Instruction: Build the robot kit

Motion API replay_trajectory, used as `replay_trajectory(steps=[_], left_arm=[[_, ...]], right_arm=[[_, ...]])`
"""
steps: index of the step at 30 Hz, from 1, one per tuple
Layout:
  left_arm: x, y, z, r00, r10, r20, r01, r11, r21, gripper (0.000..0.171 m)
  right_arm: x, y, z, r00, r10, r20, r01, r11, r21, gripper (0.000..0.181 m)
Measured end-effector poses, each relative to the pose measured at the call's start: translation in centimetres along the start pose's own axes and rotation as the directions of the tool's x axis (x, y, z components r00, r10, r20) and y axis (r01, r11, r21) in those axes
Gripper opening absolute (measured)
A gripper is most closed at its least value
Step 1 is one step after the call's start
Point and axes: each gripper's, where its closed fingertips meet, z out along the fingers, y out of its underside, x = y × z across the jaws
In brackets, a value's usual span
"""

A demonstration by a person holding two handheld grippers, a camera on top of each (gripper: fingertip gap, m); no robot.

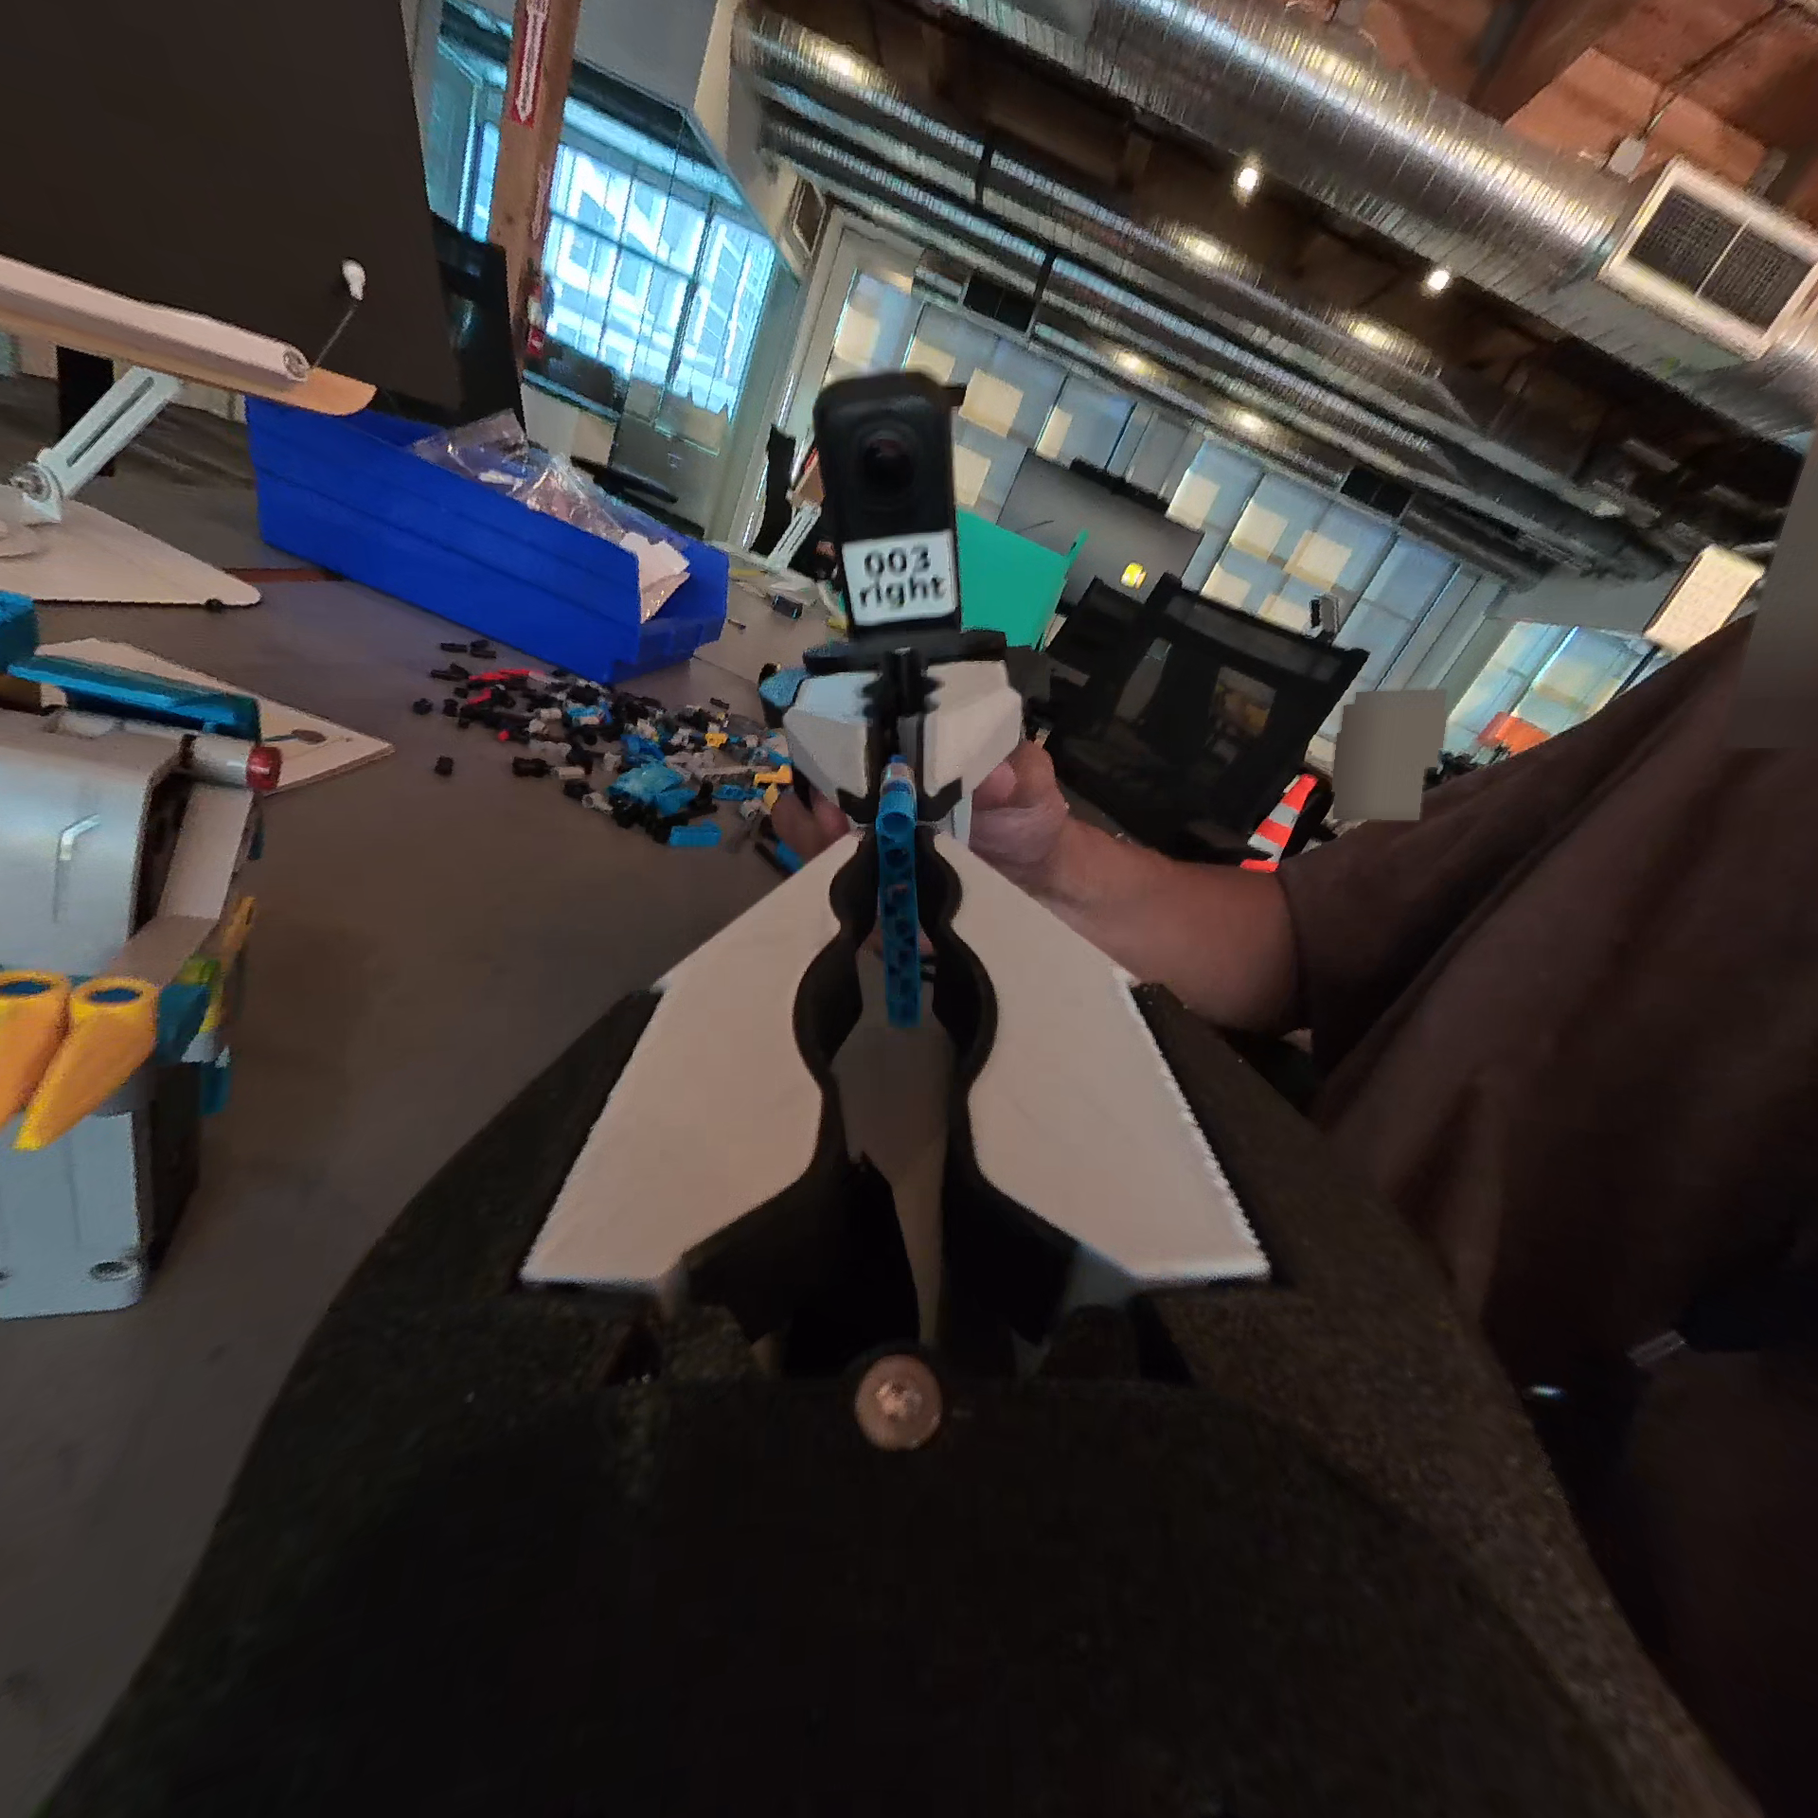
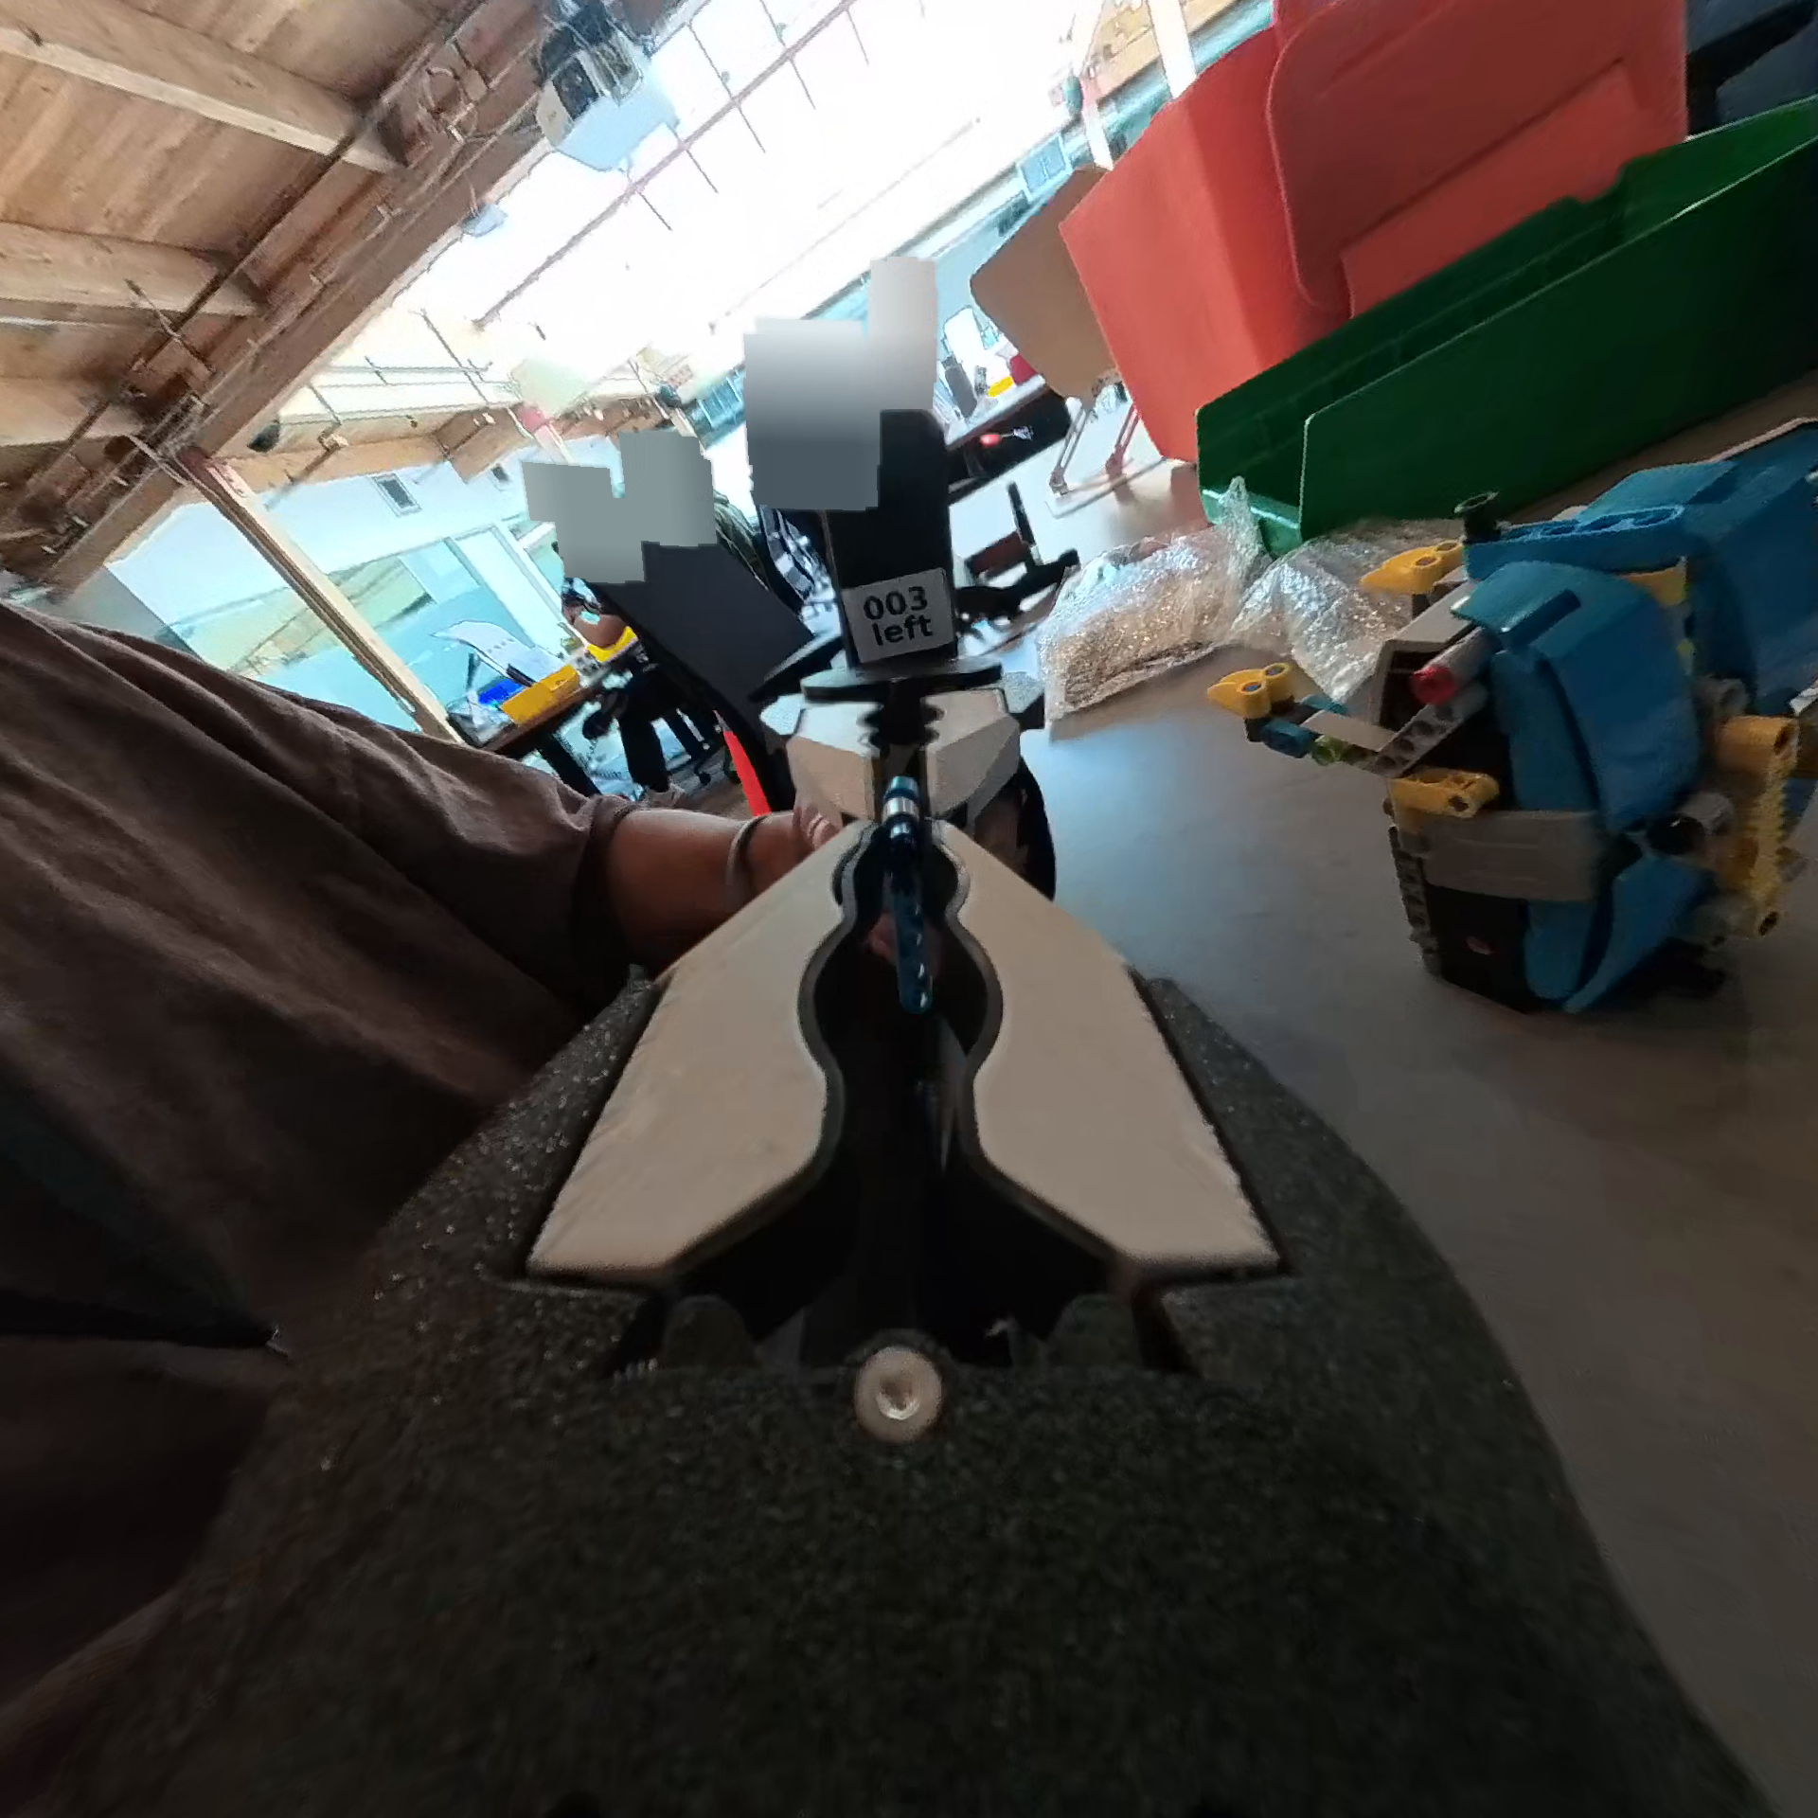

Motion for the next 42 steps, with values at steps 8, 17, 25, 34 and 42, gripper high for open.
replay_trajectory(steps=[8, 17, 25, 34, 42], left_arm=[[0.0, 3.7, 0.7, 0.99, 0.14, 0.015, -0.133, 0.965, -0.228, 0.005], [-0.2, 4.3, 1.1, 0.952, 0.302, 0.05, -0.273, 0.912, -0.307, 0.006], [-3.0, -0.1, -0.4, 0.987, 0.012, 0.162, -0.01, 1.0, -0.018, 0.007], [-3.4, 0.0, -1.8, 0.969, 0.074, 0.234, -0.065, 0.997, -0.047, 0.007], [-4.8, 1.4, -2.0, 0.902, 0.271, 0.335, -0.214, 0.956, -0.199, 0.007]], right_arm=[[0.5, 3.7, -0.9, 0.998, -0.061, -0.002, 0.058, 0.963, -0.264, 0.008], [0.6, 4.5, -1.3, 0.994, -0.107, 0.018, 0.107, 0.946, -0.306, 0.007], [3.0, 1.8, -0.3, 0.856, -0.447, -0.261, 0.394, 0.89, -0.232, 0.029], [6.6, 0.8, -5.0, 0.811, -0.37, -0.453, 0.284, 0.926, -0.248, 0.004], [10.2, 7.2, -6.3, 0.822, -0.315, -0.475, 0.036, 0.861, -0.507, 0.033]])
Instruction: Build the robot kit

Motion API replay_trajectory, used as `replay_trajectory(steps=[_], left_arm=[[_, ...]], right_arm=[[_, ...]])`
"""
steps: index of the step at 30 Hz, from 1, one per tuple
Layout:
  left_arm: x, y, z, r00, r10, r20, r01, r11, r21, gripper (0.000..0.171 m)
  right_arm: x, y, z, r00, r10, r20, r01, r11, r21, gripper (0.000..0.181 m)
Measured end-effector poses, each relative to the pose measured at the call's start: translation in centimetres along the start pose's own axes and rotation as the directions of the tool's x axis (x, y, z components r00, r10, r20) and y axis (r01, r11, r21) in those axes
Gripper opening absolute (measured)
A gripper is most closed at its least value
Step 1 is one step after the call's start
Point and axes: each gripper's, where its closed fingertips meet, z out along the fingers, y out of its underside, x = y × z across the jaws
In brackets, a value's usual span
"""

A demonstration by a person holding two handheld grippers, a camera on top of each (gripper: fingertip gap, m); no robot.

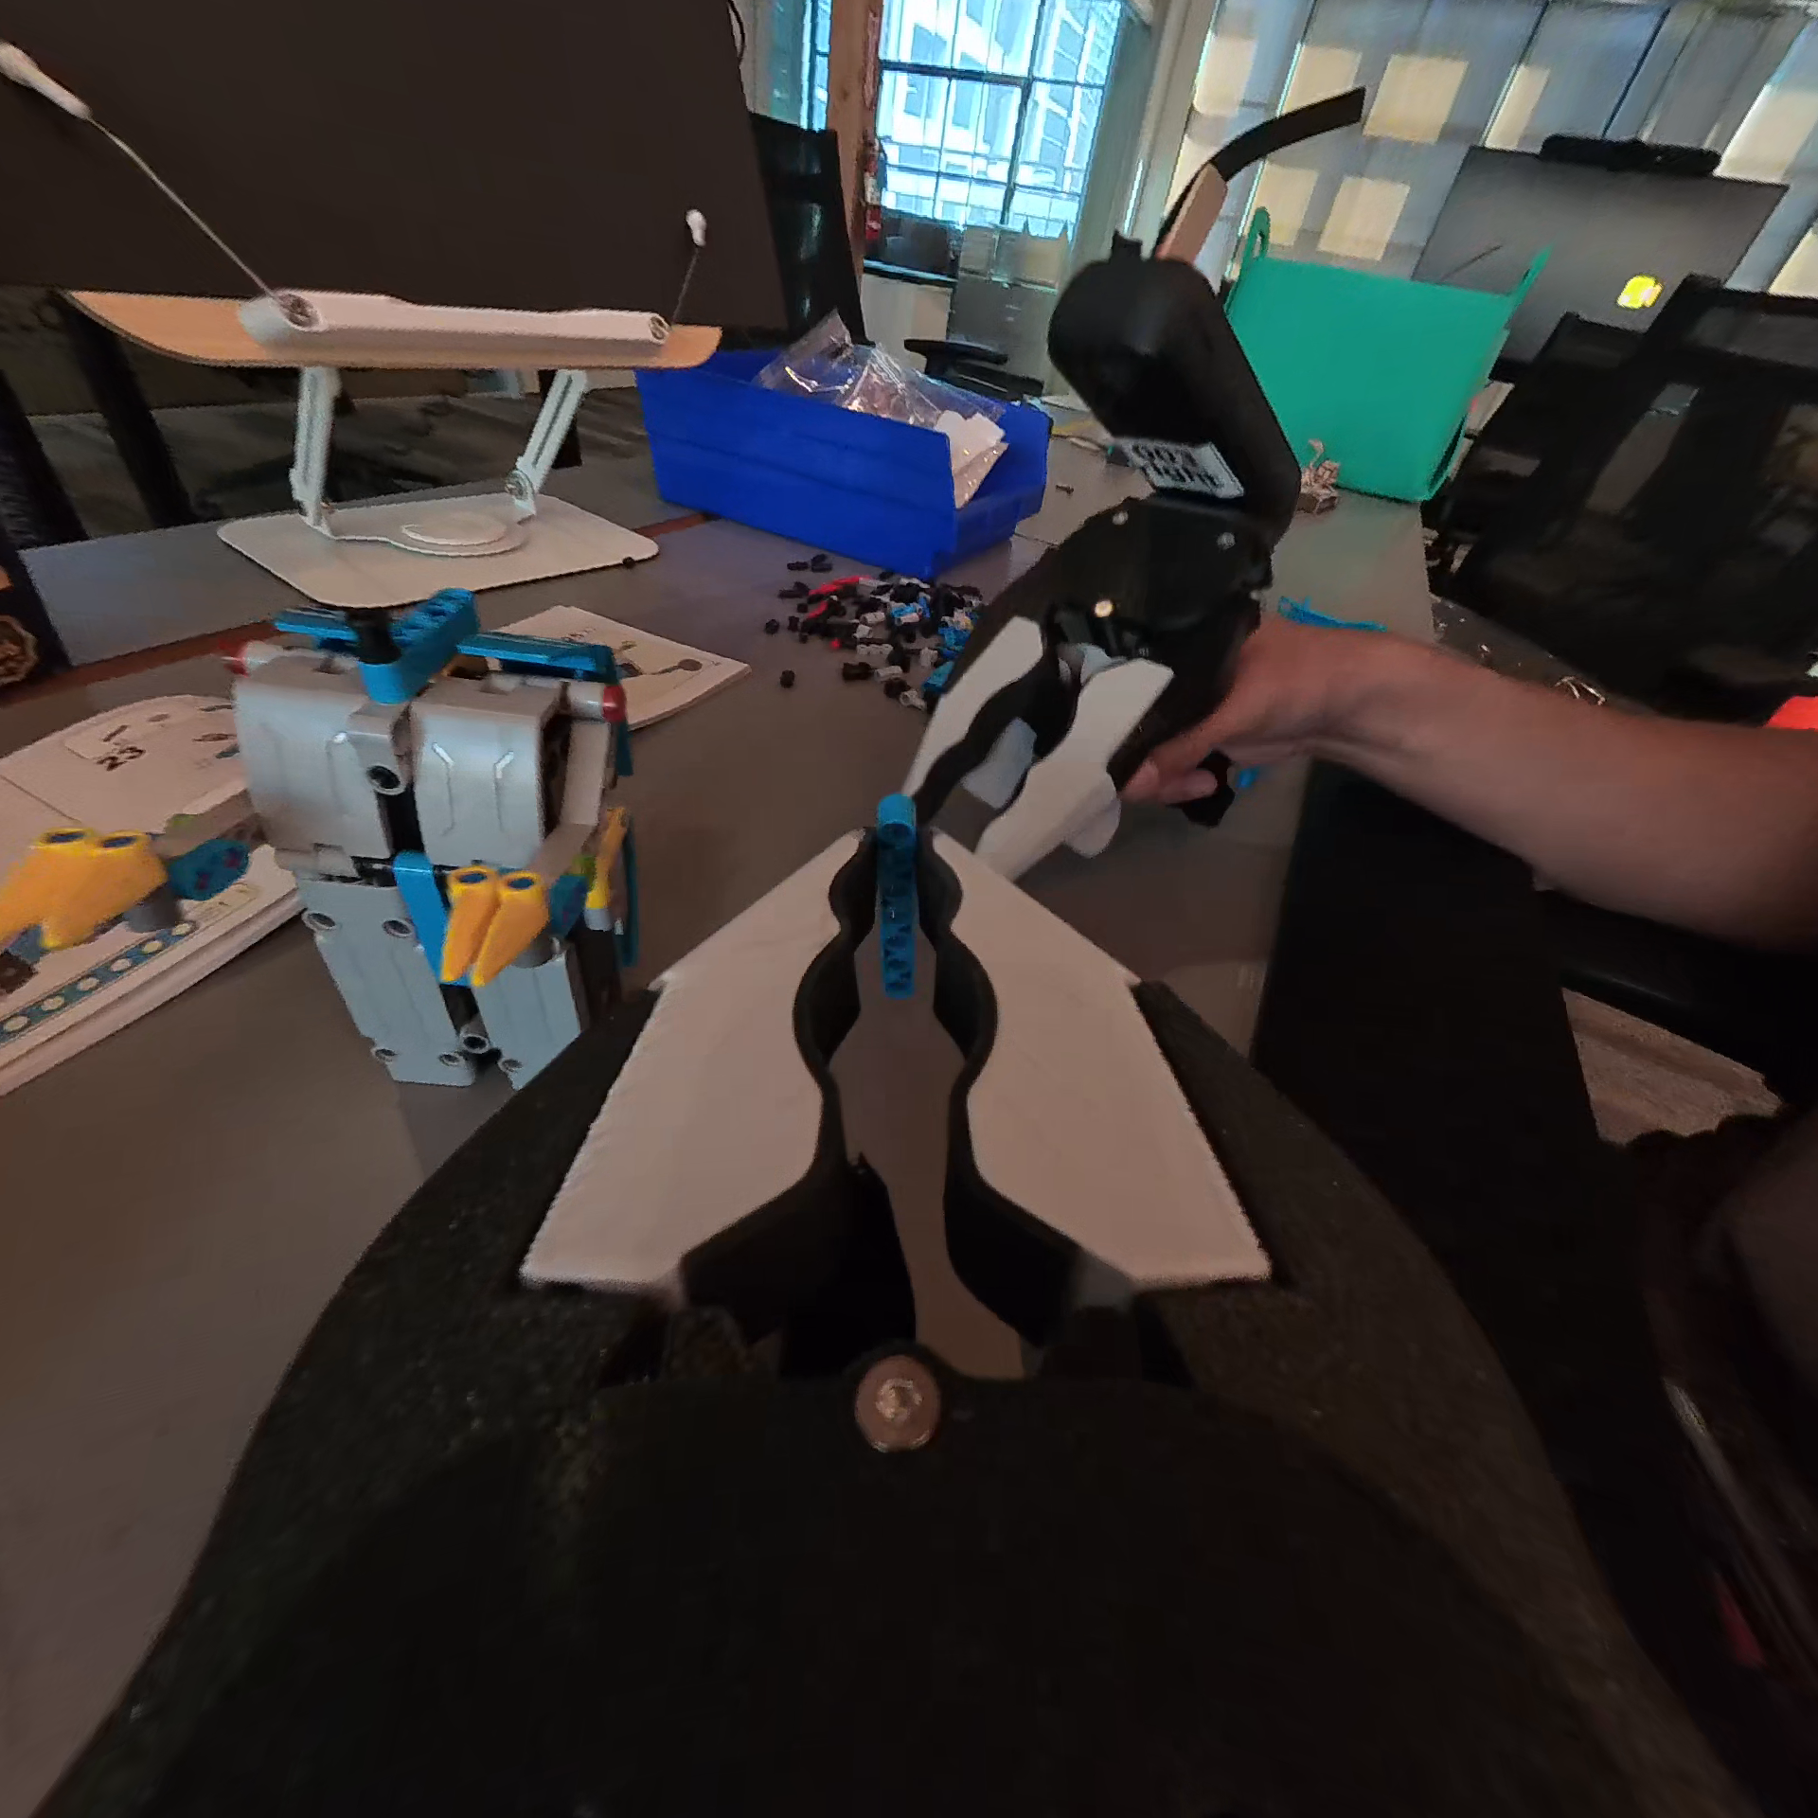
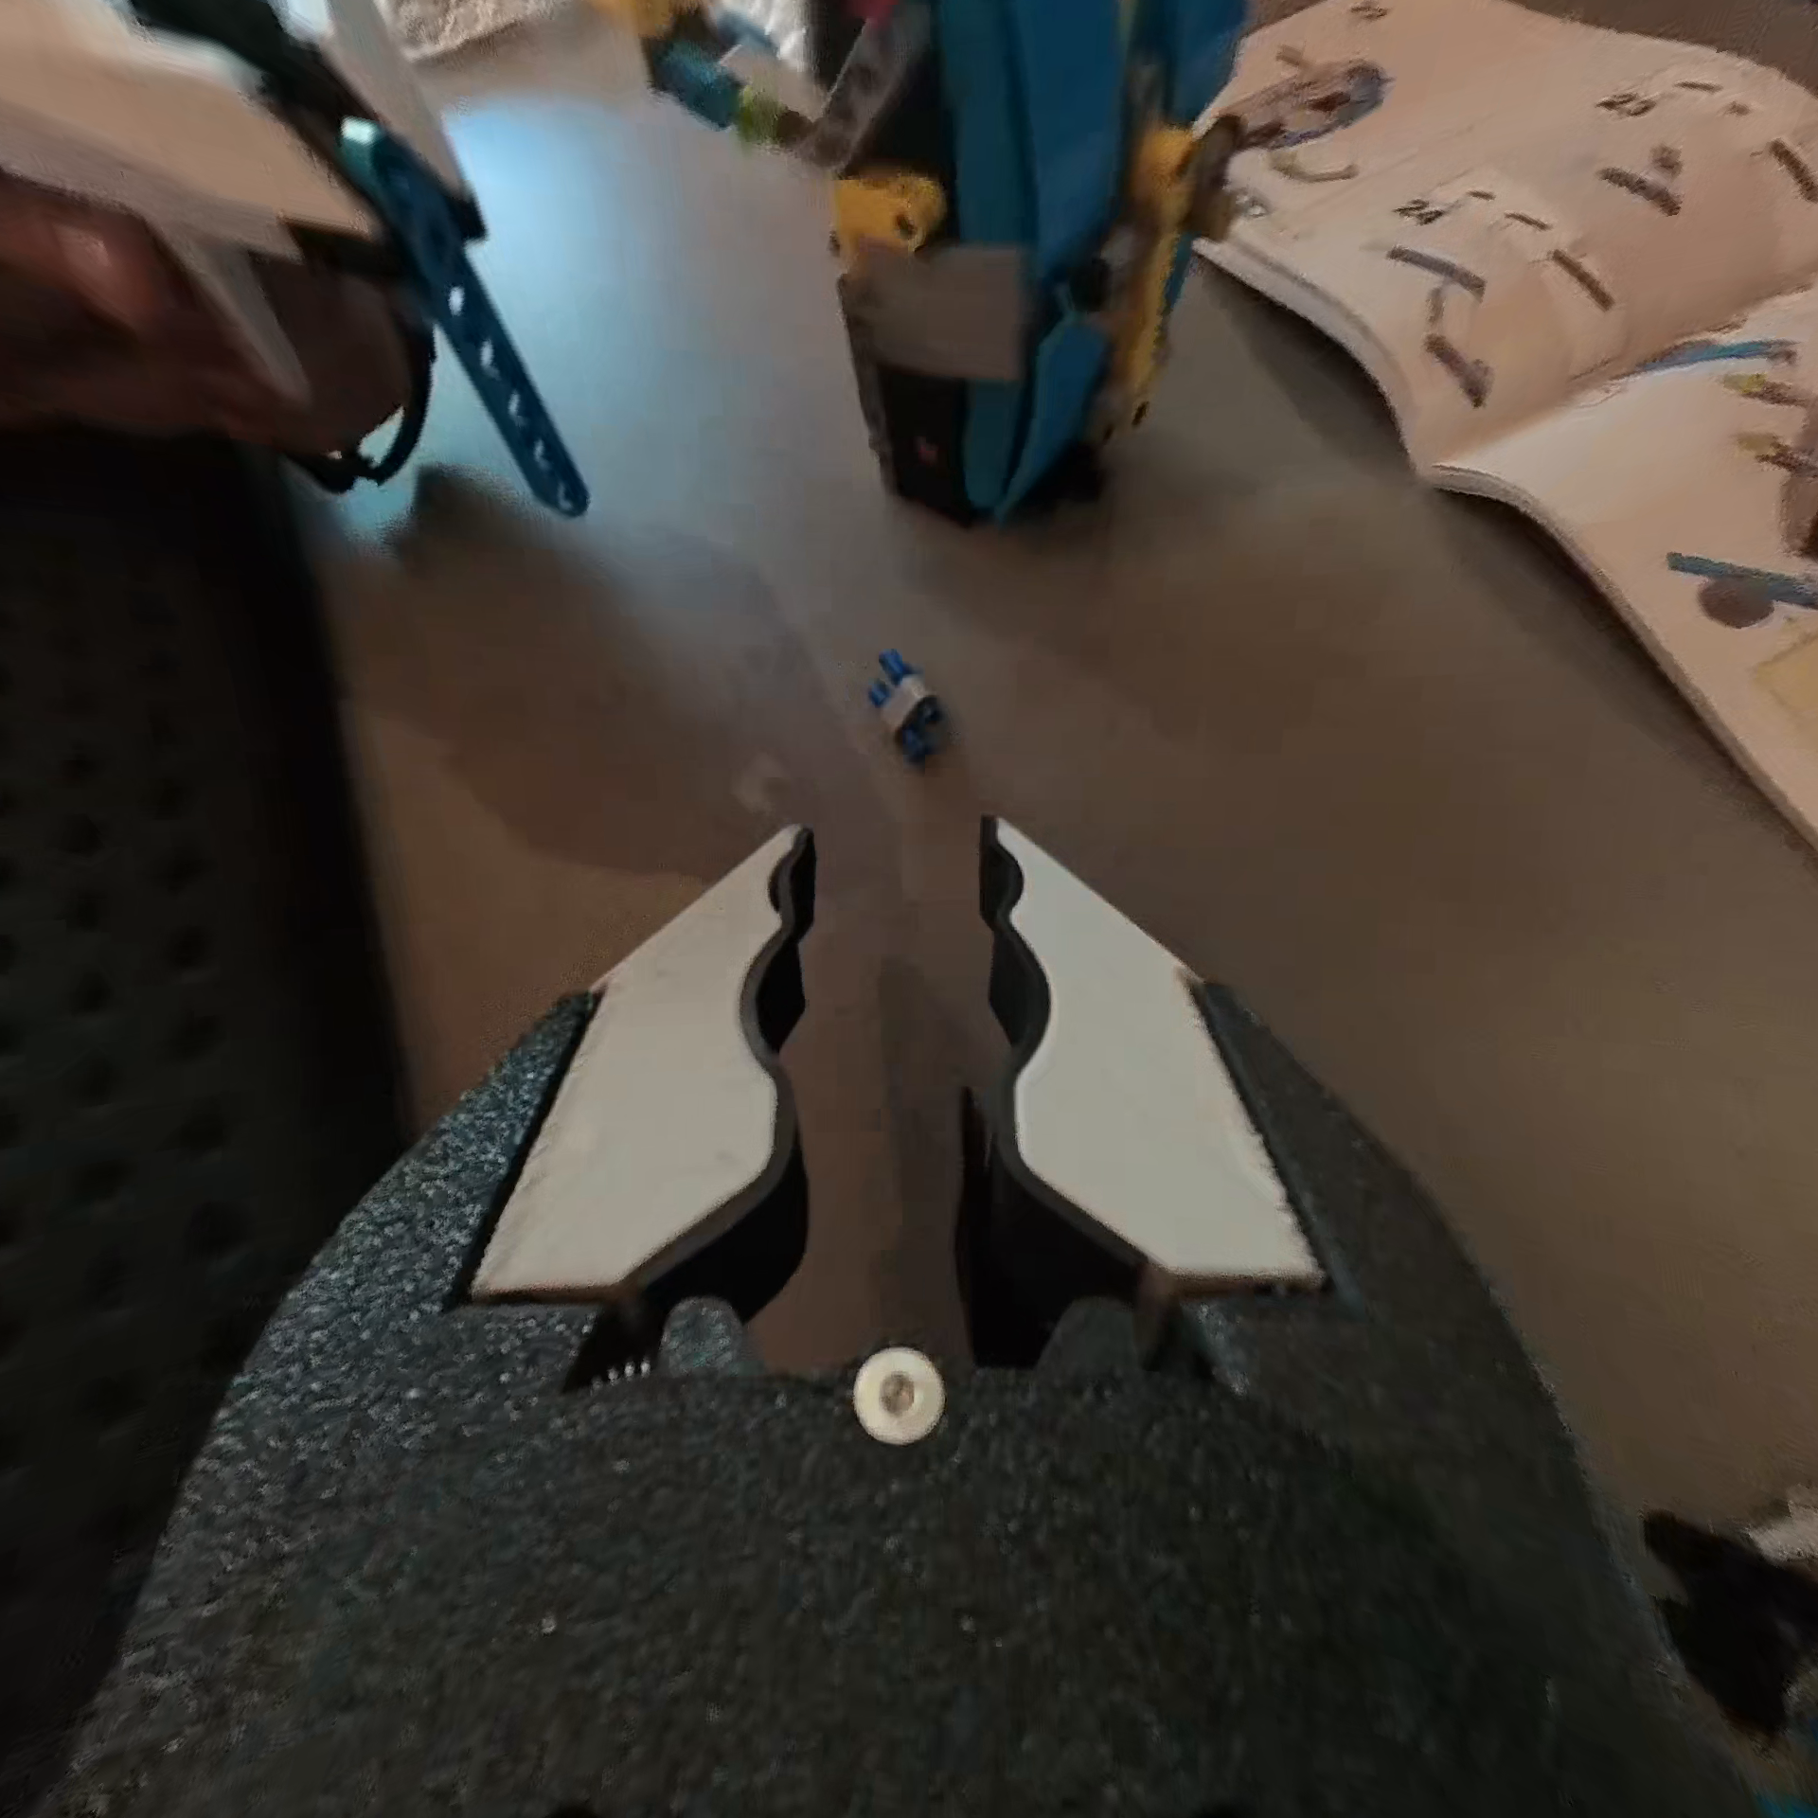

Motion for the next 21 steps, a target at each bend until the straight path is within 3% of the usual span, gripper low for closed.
replay_trajectory(steps=[6, 12, 15, 21], left_arm=[[-1.3, -0.1, -0.6, 0.999, -0.038, 0.037, 0.038, 0.999, 0.017, 0.007], [-1.2, 0.7, -0.3, 0.999, -0.032, 0.027, 0.033, 0.999, -0.024, 0.007], [-1.0, 0.9, -0.2, 1.0, -0.022, 0.022, 0.023, 0.999, -0.035, 0.007], [-0.9, 1.4, 0.2, 0.999, -0.03, 0.013, 0.03, 0.998, -0.06, 0.007]], right_arm=[[0.3, -0.1, 2.5, 0.997, -0.073, 0.001, 0.072, 0.993, -0.098, 0.033], [0.6, -0.7, 4.1, 0.977, -0.093, 0.191, 0.117, 0.986, -0.116, 0.034], [1.0, -0.8, 4.8, 0.958, -0.219, 0.185, 0.24, 0.966, -0.1, 0.034], [0.8, -0.9, 5.2, 0.943, -0.243, 0.225, 0.272, 0.957, -0.106, 0.016]])
